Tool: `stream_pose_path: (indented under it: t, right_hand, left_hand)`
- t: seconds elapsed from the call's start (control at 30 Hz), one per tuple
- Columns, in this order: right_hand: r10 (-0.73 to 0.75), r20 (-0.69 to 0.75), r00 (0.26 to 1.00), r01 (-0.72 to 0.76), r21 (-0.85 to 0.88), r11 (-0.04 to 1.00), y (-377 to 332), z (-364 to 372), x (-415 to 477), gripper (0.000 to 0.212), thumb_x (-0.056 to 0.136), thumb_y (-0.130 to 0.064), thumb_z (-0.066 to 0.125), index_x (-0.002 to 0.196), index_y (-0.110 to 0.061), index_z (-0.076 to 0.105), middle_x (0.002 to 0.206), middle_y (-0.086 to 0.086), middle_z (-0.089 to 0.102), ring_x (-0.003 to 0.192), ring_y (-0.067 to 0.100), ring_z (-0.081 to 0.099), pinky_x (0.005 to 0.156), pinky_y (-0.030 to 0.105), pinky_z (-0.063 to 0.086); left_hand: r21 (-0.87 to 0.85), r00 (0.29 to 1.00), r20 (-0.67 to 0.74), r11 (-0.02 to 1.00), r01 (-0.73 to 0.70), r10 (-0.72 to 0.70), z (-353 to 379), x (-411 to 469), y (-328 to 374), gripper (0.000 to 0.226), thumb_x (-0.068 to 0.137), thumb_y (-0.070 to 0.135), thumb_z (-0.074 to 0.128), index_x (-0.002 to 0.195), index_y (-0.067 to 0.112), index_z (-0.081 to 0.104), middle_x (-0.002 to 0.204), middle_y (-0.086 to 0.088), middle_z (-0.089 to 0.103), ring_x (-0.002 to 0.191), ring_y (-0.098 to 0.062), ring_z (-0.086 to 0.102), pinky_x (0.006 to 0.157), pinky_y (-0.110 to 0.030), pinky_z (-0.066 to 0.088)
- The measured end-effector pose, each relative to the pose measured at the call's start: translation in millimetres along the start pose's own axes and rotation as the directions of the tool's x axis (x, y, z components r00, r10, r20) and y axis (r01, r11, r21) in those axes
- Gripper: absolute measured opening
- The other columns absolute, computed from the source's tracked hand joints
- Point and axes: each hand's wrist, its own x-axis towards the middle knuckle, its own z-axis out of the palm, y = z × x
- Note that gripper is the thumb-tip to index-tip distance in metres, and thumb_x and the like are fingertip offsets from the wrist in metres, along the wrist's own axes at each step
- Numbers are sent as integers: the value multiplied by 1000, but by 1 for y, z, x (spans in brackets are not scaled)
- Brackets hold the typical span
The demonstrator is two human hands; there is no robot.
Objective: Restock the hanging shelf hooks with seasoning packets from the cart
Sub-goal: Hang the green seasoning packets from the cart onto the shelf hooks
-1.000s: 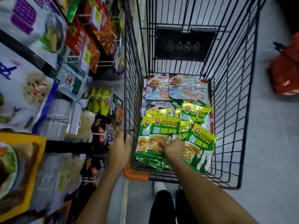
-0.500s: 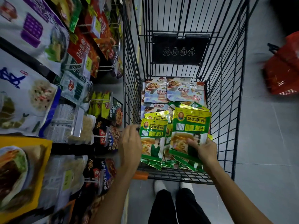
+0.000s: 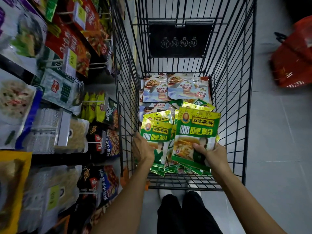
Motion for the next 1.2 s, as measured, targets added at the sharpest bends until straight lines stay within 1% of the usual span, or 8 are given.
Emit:
stream_pose_path:
  t: [0.27,0.37,0.6,0.67,0.83,0.97,1.07,1.2]
  right_hand:
    - [4,46,999,-6,47,999,-23,-22,-11,18,75,-16,79,82,-6,64,89,18,71,80,32,70,68,48,60]
    - [-45,106,993,34,97,995,-49,-30,-20,20,76,-17,77,87,-6,63,85,14,71,68,24,71,50,32,58]
    - [-293,378,878,298,45,953,-141,-18,-66,26,78,-24,77,81,-4,61,77,14,66,63,20,66,52,26,52]
    - [-360,487,796,384,53,922,-167,-8,-93,24,80,-23,75,84,-3,64,76,12,65,59,15,64,49,21,50]
    - [-447,712,542,512,142,847,-218,20,-181,24,79,-21,75,94,-3,69,83,11,71,75,23,67,66,32,53]
    - [-492,829,265,610,251,752,-249,33,-268,20,76,-30,75,77,-12,66,81,3,73,81,17,70,69,34,53]
    - [-531,839,119,655,336,677,-260,40,-336,47,67,-46,76,54,-17,41,54,5,45,58,26,51,57,42,36]
    - [-516,849,-111,618,466,634,-259,56,-423,64,72,-44,76,88,13,50,82,31,55,78,42,57,78,54,47]
  left_hand:
    - [-585,980,166,790,184,-105,-34,-19,17,36,73,8,81,105,0,68,101,-16,70,84,-29,68,67,-36,57]
    - [-630,997,57,772,80,-57,-69,-33,22,17,81,16,75,94,9,66,101,-14,68,80,-23,62,59,-26,49]
    - [-711,940,-341,649,-272,21,-211,-112,11,13,84,18,72,96,20,66,96,-6,70,80,-9,64,65,-17,51]
    - [-694,890,-455,634,-341,-20,-252,-149,0,16,85,18,71,100,14,67,95,-10,71,74,-5,61,56,-8,45]
    - [-652,707,-684,587,-479,-182,-330,-259,-31,21,83,27,69,97,12,68,85,-11,72,68,-28,60,54,-25,42]
    - [-583,545,-791,612,-534,-278,-372,-348,-58,40,76,46,63,105,19,67,87,10,69,75,-10,62,59,-16,45]
    - [-489,371,-870,663,-567,-325,-398,-413,-80,30,79,40,65,98,17,67,84,18,72,67,7,60,55,-9,46]
    - [-403,162,-911,726,-557,-380,-426,-497,-110,27,73,46,64,98,34,65,87,27,70,83,9,64,74,-19,54]
